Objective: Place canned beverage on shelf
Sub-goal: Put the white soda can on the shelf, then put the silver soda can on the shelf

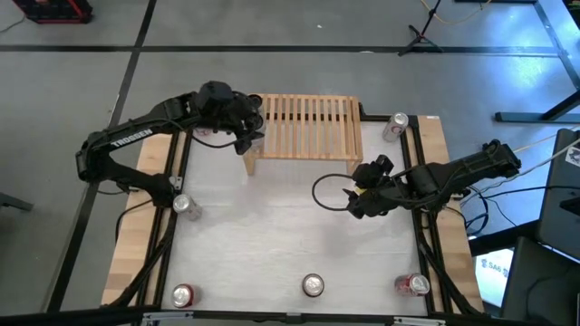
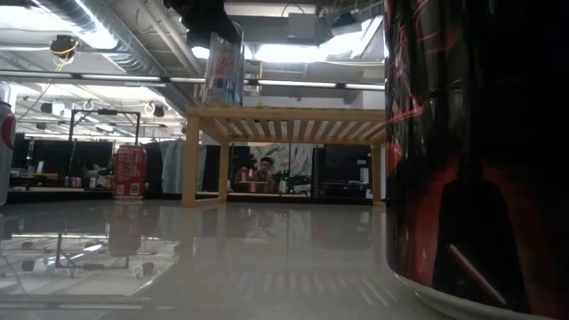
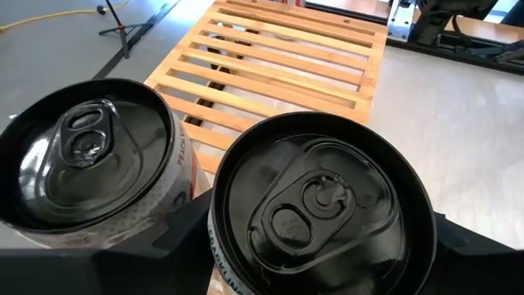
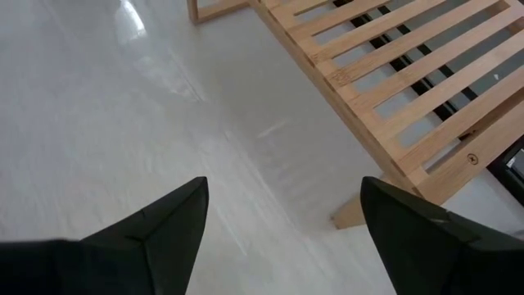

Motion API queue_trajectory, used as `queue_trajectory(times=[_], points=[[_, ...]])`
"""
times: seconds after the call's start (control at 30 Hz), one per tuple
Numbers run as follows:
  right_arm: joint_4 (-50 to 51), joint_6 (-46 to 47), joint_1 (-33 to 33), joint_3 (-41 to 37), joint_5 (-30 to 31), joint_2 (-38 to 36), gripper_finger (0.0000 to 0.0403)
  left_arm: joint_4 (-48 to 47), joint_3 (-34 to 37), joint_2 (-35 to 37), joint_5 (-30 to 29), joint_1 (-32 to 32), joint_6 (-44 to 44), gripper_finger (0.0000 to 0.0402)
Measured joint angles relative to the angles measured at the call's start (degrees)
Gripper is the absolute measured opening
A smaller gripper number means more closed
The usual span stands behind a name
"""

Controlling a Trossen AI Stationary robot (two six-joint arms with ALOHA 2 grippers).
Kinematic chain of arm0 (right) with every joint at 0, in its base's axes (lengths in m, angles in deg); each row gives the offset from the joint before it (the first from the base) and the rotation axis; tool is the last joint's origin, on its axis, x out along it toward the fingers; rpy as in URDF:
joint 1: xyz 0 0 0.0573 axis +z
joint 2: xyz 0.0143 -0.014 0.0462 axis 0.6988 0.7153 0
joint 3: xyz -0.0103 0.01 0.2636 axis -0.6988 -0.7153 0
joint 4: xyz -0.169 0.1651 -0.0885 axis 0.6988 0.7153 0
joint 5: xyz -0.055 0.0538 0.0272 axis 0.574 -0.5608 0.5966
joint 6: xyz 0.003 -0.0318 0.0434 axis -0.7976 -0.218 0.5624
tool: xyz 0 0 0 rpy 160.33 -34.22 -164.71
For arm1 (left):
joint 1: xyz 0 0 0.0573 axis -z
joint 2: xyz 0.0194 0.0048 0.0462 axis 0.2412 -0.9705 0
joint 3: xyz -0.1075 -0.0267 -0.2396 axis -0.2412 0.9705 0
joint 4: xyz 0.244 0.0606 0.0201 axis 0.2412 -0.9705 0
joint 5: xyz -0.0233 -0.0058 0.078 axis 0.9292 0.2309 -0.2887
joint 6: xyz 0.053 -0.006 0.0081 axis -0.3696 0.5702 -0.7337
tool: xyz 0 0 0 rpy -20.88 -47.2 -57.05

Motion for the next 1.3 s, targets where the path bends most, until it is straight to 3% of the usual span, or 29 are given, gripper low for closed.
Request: queue_trajectory(times=[0.43,0.73,1.03,1.3], points=[[0.0,0.0,0.0,0.0,-0.4,0.0,0.0308,-0.4,0.0,-0.3,0.7,0.0,0.4,0.0331],[0.0,-0.1,0.0,0.0,-1.2,0.0,0.0308,1.5,-0.3,1.9,1.2,0.0,1.5,0.033],[0.1,-0.5,0.0,0.0,-1.2,0.0,0.0308,-1.4,-7.9,2.8,1.5,0.5,1.7,0.033],[0.2,-1.5,0.0,0.0,-4.0,0.0,0.0308,-13.9,-15.4,4.6,1.6,4.3,4.6,0.033]])
